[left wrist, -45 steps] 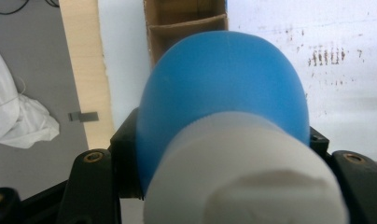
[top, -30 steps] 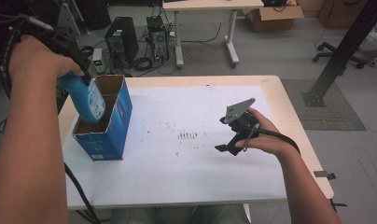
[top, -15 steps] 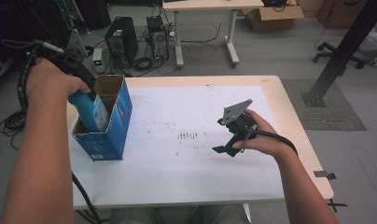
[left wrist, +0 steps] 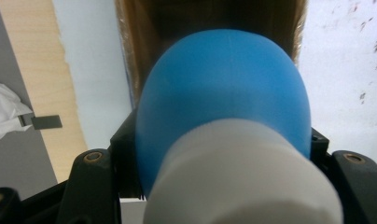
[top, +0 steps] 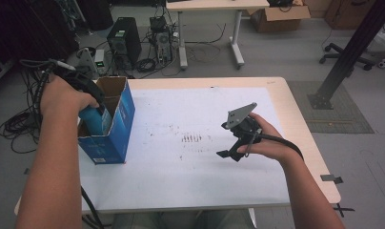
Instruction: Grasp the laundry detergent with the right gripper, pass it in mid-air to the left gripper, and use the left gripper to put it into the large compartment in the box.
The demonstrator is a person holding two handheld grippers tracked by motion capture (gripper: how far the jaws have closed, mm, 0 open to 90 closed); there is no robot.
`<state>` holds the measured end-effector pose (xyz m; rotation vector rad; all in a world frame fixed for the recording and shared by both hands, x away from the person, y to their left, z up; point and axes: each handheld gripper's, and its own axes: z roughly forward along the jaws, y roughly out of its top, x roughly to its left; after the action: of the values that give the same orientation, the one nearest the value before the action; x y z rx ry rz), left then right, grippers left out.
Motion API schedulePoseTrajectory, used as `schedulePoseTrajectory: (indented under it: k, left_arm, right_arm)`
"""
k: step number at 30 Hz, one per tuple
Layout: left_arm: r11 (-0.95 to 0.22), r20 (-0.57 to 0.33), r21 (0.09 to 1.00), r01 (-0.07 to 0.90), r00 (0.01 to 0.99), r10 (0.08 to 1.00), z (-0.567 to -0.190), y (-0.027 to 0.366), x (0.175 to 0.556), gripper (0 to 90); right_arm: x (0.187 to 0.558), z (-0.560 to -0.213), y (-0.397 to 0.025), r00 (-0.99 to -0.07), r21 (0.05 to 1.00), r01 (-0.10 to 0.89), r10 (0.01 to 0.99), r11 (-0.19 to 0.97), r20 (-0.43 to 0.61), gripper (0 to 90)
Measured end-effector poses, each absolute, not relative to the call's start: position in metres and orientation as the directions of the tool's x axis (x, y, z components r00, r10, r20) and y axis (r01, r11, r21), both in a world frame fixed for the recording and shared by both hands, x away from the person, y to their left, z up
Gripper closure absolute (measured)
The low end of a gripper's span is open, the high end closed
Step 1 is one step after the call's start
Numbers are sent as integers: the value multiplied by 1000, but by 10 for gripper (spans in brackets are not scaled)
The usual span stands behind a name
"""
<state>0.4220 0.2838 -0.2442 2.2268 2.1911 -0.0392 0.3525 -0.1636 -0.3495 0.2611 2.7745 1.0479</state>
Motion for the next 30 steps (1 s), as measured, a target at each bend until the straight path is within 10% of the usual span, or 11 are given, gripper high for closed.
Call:
schedulePoseTrajectory:
  k: [30]
  left_arm:
    - [-45, -35, -47, 998, 43, 998, -300, 280, 426, 383]
  right_arm:
    - [353, -357, -161, -973, 661, 115, 217, 741, -74, 22]
